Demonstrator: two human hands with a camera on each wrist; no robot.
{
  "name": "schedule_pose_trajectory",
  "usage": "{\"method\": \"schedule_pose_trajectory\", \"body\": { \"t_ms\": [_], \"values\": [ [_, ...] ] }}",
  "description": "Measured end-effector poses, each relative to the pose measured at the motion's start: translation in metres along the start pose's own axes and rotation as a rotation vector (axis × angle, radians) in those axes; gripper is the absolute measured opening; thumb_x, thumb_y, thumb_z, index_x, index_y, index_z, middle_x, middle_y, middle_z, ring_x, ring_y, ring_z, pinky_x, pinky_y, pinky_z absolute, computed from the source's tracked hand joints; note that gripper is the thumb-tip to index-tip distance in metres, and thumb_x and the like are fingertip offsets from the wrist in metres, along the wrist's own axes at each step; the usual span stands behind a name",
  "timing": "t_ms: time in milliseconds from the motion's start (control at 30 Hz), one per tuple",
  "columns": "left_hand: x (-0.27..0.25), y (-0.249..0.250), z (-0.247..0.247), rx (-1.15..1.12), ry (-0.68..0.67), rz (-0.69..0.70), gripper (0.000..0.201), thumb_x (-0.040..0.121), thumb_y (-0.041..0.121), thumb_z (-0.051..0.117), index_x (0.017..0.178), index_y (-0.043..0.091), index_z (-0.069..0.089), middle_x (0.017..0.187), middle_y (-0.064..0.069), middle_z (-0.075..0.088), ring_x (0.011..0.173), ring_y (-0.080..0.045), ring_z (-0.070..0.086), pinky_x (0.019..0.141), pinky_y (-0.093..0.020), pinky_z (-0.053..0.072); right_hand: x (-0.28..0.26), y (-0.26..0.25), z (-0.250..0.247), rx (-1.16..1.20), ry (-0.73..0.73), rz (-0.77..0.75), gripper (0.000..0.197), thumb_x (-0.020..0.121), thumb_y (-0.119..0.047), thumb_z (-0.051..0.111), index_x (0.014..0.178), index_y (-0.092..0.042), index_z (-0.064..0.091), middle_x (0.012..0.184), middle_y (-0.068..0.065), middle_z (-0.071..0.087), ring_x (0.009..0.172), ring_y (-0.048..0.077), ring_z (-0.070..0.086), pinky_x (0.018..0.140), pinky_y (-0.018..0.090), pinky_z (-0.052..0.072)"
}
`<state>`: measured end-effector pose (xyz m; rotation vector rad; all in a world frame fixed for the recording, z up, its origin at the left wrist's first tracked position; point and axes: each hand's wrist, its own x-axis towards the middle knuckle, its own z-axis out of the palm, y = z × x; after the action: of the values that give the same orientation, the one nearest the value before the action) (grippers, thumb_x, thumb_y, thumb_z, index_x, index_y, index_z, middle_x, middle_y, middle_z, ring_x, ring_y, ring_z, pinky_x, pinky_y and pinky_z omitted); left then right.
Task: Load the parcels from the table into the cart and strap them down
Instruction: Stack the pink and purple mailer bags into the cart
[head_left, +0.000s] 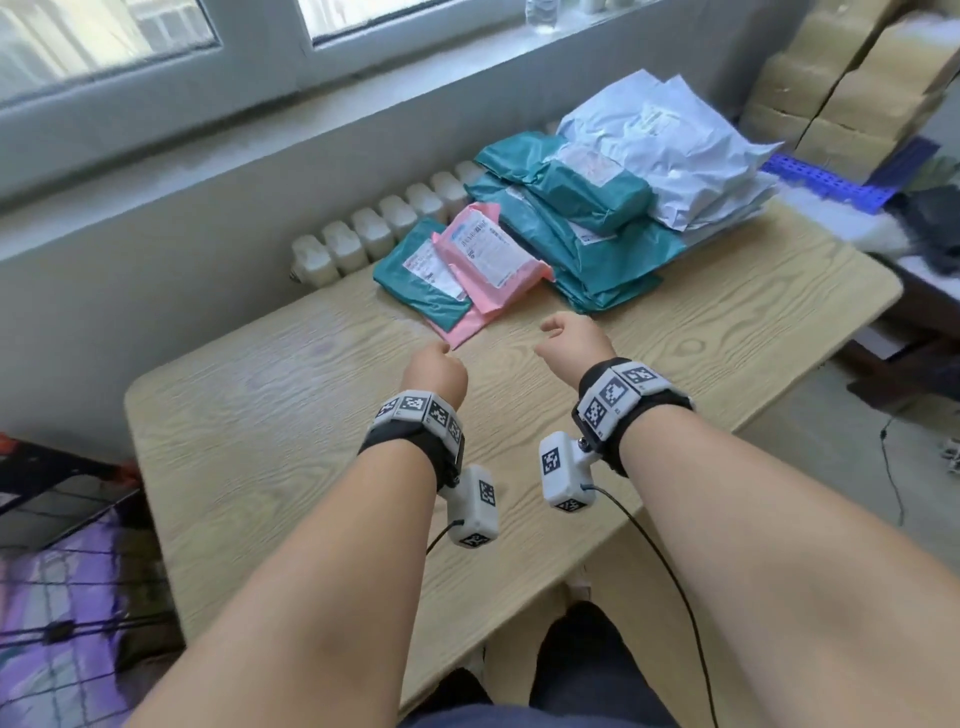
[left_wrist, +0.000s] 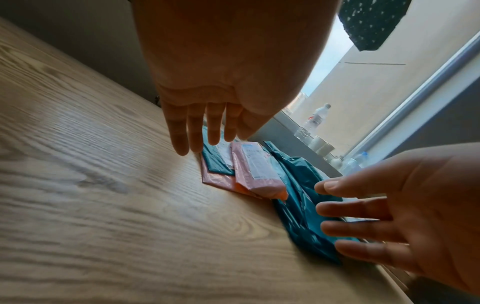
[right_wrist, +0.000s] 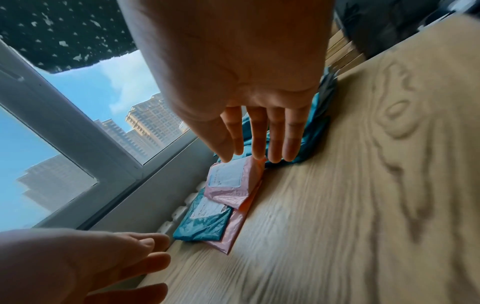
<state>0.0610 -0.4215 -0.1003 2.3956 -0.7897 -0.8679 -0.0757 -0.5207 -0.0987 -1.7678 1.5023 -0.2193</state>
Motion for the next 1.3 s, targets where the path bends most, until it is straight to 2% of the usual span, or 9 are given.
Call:
{"method": "schedule_pose_trajectory", "body": {
  "t_ms": [167,233,400,533,667,767,1000,1167,1300],
  "values": [
    [0.052,0.023,0.008,-0.005,0.02,-0.112,0.044,0.096,0.008,0.037,0.138,0.013,0.048,0.14,-0.01,0.051,0.125,-0.029,0.05,0.101,-0.034,0.039,0.076,-0.019,0.002,-0.1,-0.142,-0.113,0.042,0.084,-0.016,0.055,0.125,-0.024,0.059,0.125,0.002,0.06,0.118,0.022,0.056,0.102,0.036,0.043],
    [0.073,0.032,0.016,-0.021,0.037,-0.149,0.045,0.095,0.009,0.038,0.138,0.012,0.047,0.141,-0.01,0.05,0.126,-0.028,0.049,0.101,-0.033,0.039,0.105,-0.024,0.001,-0.153,-0.155,-0.173,0.046,0.084,-0.016,0.054,0.13,-0.023,0.057,0.129,0.005,0.058,0.12,0.024,0.054,0.101,0.034,0.043],
    [0.115,0.045,0.041,-0.057,0.025,-0.203,0.051,0.093,0.008,0.039,0.144,0.012,0.04,0.15,-0.007,0.04,0.135,-0.024,0.042,0.107,-0.031,0.034,0.166,-0.035,-0.002,-0.399,-0.171,-0.325,0.054,0.087,-0.015,0.05,0.14,-0.024,0.045,0.137,0.012,0.043,0.124,0.031,0.045,0.099,0.04,0.042],
    [0.143,0.042,0.055,0.069,-0.038,-0.183,0.054,0.093,0.005,0.037,0.147,0.007,0.032,0.159,-0.009,0.018,0.146,-0.022,0.019,0.117,-0.03,0.016,0.201,-0.041,0.009,-0.456,-0.215,-0.368,0.057,0.087,-0.015,0.052,0.142,-0.025,0.04,0.14,0.01,0.038,0.129,0.03,0.039,0.103,0.043,0.041],
    [0.166,0.039,0.063,0.145,-0.107,-0.186,0.056,0.096,0.011,0.038,0.15,0.007,0.024,0.16,-0.013,0.002,0.148,-0.029,0.004,0.121,-0.034,0.006,0.222,-0.043,0.021,-0.476,-0.251,-0.36,0.057,0.088,-0.015,0.047,0.142,-0.029,0.039,0.138,0.011,0.037,0.127,0.031,0.04,0.102,0.042,0.04],
    [0.171,0.034,0.07,0.219,-0.141,-0.182,0.062,0.095,0.006,0.038,0.152,0.01,0.014,0.161,-0.01,-0.003,0.148,-0.03,-0.003,0.121,-0.035,0.001,0.23,-0.038,0.03,-0.5,-0.284,-0.353,0.06,0.086,-0.012,0.045,0.141,-0.036,0.038,0.134,0.01,0.038,0.121,0.032,0.046,0.098,0.043,0.043],
    [0.162,0.011,0.068,0.338,-0.19,-0.176,0.072,0.089,0.001,0.038,0.153,0.019,0.011,0.161,-0.001,-0.005,0.149,-0.024,-0.002,0.12,-0.047,0.013,0.229,-0.03,0.041,-0.499,-0.364,-0.309,0.065,0.082,-0.011,0.05,0.139,-0.041,0.039,0.131,0.008,0.048,0.11,0.029,0.057,0.093,0.035,0.047],
    [0.131,-0.014,0.06,0.345,-0.221,-0.194,0.075,0.088,-0.003,0.037,0.153,0.021,0.01,0.161,0.0,-0.006,0.149,-0.022,-0.002,0.119,-0.048,0.013,0.194,-0.029,0.053,-0.591,-0.4,-0.336,0.057,0.08,-0.011,0.051,0.129,-0.037,0.043,0.114,0.012,0.056,0.096,0.033,0.059,0.081,0.034,0.047],
    [0.102,-0.049,0.05,0.328,-0.273,-0.195,0.074,0.088,-0.003,0.038,0.153,0.021,0.012,0.161,-0.001,-0.006,0.149,-0.024,-0.002,0.12,-0.048,0.011,0.151,-0.027,0.069,-0.616,-0.429,-0.351,0.053,0.079,-0.009,0.053,0.125,-0.033,0.044,0.105,0.012,0.059,0.085,0.03,0.057,0.079,0.035,0.05]
  ]
}}
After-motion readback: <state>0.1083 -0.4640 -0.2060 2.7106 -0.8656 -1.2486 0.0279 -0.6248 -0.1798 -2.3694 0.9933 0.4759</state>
